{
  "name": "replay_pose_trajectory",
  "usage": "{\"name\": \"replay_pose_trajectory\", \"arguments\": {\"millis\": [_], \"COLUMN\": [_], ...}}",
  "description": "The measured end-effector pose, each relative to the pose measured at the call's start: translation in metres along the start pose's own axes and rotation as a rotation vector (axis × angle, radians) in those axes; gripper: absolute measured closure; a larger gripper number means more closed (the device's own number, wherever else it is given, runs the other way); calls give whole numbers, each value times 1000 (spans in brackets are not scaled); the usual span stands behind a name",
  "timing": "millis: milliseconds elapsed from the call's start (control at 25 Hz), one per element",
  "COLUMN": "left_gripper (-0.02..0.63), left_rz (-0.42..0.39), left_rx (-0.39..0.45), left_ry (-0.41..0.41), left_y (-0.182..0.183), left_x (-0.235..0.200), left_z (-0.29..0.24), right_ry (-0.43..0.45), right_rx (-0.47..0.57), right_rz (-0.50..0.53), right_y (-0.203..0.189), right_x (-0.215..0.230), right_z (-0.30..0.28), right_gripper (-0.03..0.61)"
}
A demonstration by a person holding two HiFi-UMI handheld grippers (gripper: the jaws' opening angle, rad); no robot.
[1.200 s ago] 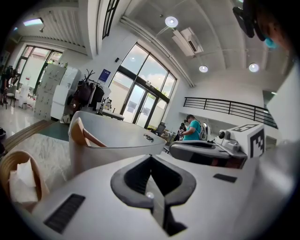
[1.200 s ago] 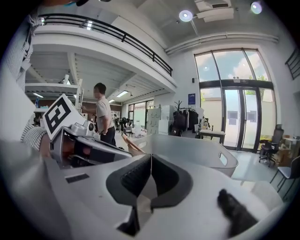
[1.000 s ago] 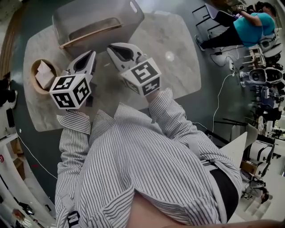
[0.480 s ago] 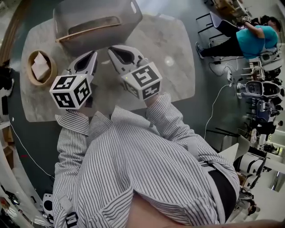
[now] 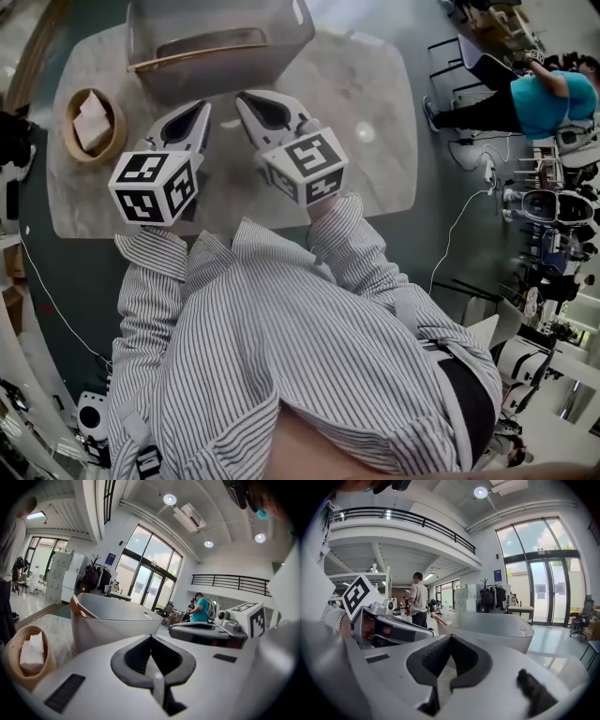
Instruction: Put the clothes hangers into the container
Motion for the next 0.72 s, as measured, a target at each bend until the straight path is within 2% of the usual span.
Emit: {"name": "replay_pose_trajectory", "arguments": {"millis": [400,600,720], "left_gripper": [603,603,603], "left_rz": [13,-11,7], "left_rx": [-15,-9,-8], "left_ry": [4,7,3], "left_y": [-1,3,3], "left_x": [-2,-3,-5], "left_z": [-2,-4,-7], "right_ry": [5,-20,-14], "right_rx": [9,2,6], "right_rz": [28,46,50], "right_y": [6,9,10], "right_x": [0,3,2], "right_z": [0,-2,-6], "right_gripper": [565,565,565]}}
Point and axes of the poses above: the fingertips, and each gripper's own axes: z backward along the fingers, x to its right, y out of its top, the point moved 7 cm from there along z, backward along the fingers, and after that the axes turned 5 degrees about y, right-handed, at the moved point
